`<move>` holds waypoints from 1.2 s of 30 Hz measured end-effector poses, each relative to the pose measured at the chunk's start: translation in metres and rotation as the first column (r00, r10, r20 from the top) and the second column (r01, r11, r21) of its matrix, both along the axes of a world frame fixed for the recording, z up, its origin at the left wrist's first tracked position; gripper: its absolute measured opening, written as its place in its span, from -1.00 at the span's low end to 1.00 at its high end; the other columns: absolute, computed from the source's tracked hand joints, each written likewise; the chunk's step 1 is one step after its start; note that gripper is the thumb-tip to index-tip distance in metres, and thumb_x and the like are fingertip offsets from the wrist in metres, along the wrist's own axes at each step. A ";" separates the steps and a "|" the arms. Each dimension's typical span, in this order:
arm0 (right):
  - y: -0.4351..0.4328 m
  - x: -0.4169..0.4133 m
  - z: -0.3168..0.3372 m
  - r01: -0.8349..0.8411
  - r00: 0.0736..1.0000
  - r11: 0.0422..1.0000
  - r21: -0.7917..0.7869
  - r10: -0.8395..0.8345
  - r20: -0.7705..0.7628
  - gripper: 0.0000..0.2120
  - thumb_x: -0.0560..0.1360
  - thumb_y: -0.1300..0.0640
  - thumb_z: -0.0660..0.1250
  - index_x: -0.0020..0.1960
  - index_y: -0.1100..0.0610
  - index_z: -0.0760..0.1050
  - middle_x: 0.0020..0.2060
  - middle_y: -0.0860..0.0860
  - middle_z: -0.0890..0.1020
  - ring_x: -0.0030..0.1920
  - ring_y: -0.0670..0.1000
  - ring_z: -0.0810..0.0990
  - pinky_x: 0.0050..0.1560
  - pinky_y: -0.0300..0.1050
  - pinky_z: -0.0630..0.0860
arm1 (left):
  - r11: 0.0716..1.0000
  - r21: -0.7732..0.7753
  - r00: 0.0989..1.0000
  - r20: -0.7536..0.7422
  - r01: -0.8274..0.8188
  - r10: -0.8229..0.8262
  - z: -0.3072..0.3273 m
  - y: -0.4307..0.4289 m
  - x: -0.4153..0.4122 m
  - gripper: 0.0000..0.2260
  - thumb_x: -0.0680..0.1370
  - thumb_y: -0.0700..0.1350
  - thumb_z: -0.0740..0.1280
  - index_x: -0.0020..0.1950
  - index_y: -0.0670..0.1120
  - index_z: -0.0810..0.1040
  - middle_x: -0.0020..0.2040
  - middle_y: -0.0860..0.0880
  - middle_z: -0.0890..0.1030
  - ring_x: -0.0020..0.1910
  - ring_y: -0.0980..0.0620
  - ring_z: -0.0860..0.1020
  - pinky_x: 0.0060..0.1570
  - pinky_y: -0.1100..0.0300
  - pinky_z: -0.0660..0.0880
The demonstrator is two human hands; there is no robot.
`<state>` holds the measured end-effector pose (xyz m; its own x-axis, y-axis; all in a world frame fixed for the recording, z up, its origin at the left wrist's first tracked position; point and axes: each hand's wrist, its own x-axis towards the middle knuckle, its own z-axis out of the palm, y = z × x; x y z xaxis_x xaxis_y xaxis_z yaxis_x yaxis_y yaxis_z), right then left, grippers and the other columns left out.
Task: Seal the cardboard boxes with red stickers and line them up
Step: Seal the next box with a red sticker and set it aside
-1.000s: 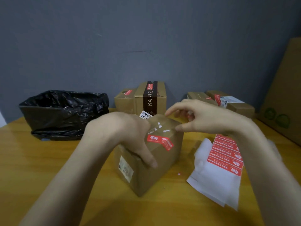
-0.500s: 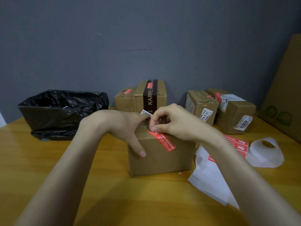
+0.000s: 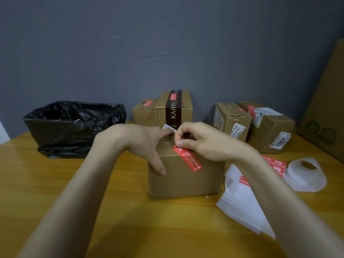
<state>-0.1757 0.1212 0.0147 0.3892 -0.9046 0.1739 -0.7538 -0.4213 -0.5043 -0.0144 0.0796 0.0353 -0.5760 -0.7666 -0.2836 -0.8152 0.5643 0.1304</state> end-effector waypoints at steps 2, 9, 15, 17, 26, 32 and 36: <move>0.000 -0.001 0.001 -0.009 0.999 1.000 0.010 0.008 0.041 -0.79 0.56 0.15 0.24 -0.23 -0.07 0.39 -0.21 -0.15 0.49 -0.21 -0.19 0.44 -0.16 -0.32 0.36 | 1.000 0.004 1.000 -0.009 -0.002 0.002 0.000 0.000 0.001 -0.12 0.34 0.07 0.51 0.50 0.13 0.04 0.37 0.10 0.29 0.32 0.07 0.33 0.25 0.21 0.33; 0.002 -0.012 0.006 -0.071 0.956 0.996 0.061 0.051 0.289 -0.85 0.52 0.22 0.30 -0.18 0.02 0.50 -0.21 -0.04 0.56 -0.17 -0.07 0.51 -0.11 -0.17 0.47 | 0.999 0.039 0.999 -0.025 -0.018 0.019 0.000 -0.002 0.002 -0.13 0.36 0.07 0.49 0.51 0.11 0.02 0.37 0.12 0.29 0.24 0.12 0.33 0.18 0.27 0.31; 0.005 -0.013 0.006 -0.144 0.934 0.989 0.040 0.122 0.334 -0.74 0.41 0.40 0.38 0.01 0.14 0.47 -0.22 0.10 0.60 -0.19 -0.09 0.57 -0.09 -0.22 0.55 | 0.998 0.057 0.998 -0.058 -0.027 0.031 -0.001 -0.004 0.005 -0.15 0.37 0.12 0.46 0.51 0.09 0.04 0.43 0.12 0.26 0.35 0.10 0.31 0.21 0.28 0.28; 0.006 -0.014 0.007 -0.154 0.927 0.987 0.047 0.128 0.354 -0.59 0.40 0.40 0.40 0.13 0.03 0.44 -0.29 0.03 0.62 -0.23 -0.11 0.59 -0.13 -0.23 0.53 | 0.997 0.068 0.998 -0.061 -0.021 0.025 -0.001 -0.003 0.005 -0.15 0.37 0.11 0.46 0.51 0.11 0.03 0.43 0.13 0.26 0.32 0.11 0.32 0.17 0.30 0.27; 0.009 -0.006 0.007 -0.001 0.956 0.996 0.085 -0.024 0.294 -0.51 0.32 0.31 0.50 0.18 0.05 0.45 0.03 -0.07 0.52 -0.27 -0.17 0.59 -0.10 -0.22 0.59 | 0.998 0.050 0.997 -0.071 -0.038 0.041 -0.004 -0.007 0.006 -0.14 0.37 0.13 0.46 0.52 0.09 0.02 0.41 0.11 0.26 0.33 0.09 0.31 0.17 0.29 0.28; 0.014 -0.010 -0.004 0.041 0.952 0.995 -0.085 -0.013 0.305 -0.83 0.31 0.28 0.50 -0.31 0.03 0.61 0.13 -0.10 0.46 -0.20 -0.17 0.57 -0.07 -0.32 0.53 | 0.998 0.032 0.995 -0.082 -0.054 0.056 -0.004 -0.008 0.004 -0.15 0.39 0.13 0.44 0.52 0.11 0.00 0.46 0.09 0.21 0.40 0.05 0.25 0.22 0.24 0.24; 0.018 -0.018 -0.020 0.000 0.934 0.970 -0.242 0.086 0.346 -0.81 0.33 0.27 0.49 -0.35 0.00 0.64 0.06 -0.13 0.50 0.08 -0.17 0.51 0.10 -0.22 0.49 | 0.997 0.044 0.993 -0.101 -0.064 0.068 -0.005 -0.008 0.004 -0.16 0.39 0.11 0.45 0.52 0.13 0.01 0.46 0.10 0.21 0.39 0.06 0.27 0.16 0.27 0.24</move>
<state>-0.1933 0.1397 -0.0057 0.3016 -0.8049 0.5110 -0.5246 -0.5877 -0.6160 -0.0101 0.0715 0.0305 -0.5518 -0.7933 -0.2573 -0.8319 0.5020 0.2366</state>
